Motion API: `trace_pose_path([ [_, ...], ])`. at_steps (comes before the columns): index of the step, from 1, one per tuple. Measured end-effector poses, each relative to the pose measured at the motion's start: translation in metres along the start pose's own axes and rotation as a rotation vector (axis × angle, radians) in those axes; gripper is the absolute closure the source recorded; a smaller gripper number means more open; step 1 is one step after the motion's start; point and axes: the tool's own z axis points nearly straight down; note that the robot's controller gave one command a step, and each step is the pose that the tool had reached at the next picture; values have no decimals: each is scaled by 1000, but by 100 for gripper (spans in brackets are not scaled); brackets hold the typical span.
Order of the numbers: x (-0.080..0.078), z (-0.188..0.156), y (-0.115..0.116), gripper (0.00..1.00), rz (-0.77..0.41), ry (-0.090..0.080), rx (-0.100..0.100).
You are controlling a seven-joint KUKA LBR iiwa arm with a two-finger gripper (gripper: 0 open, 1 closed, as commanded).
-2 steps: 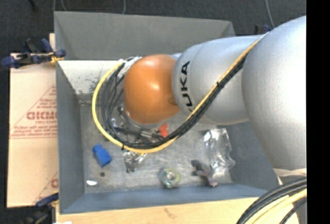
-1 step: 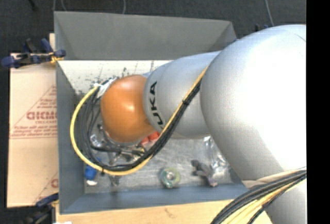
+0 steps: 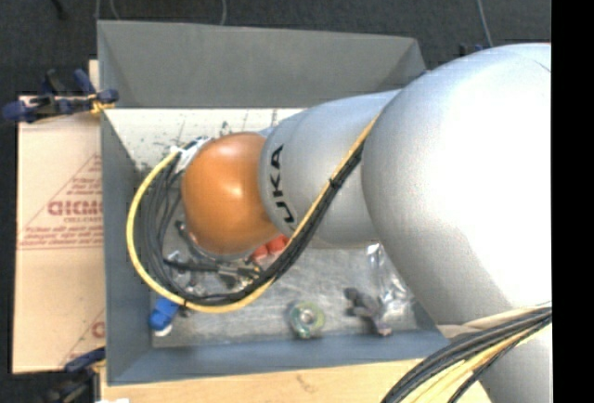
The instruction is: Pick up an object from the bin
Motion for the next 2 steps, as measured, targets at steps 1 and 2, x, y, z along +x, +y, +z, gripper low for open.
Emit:
trace_pose_path([
  [1, -2, 0, 2, 100, -1, 4, 4],
  [2, -1, 3, 4, 0, 0, 8, 0],
])
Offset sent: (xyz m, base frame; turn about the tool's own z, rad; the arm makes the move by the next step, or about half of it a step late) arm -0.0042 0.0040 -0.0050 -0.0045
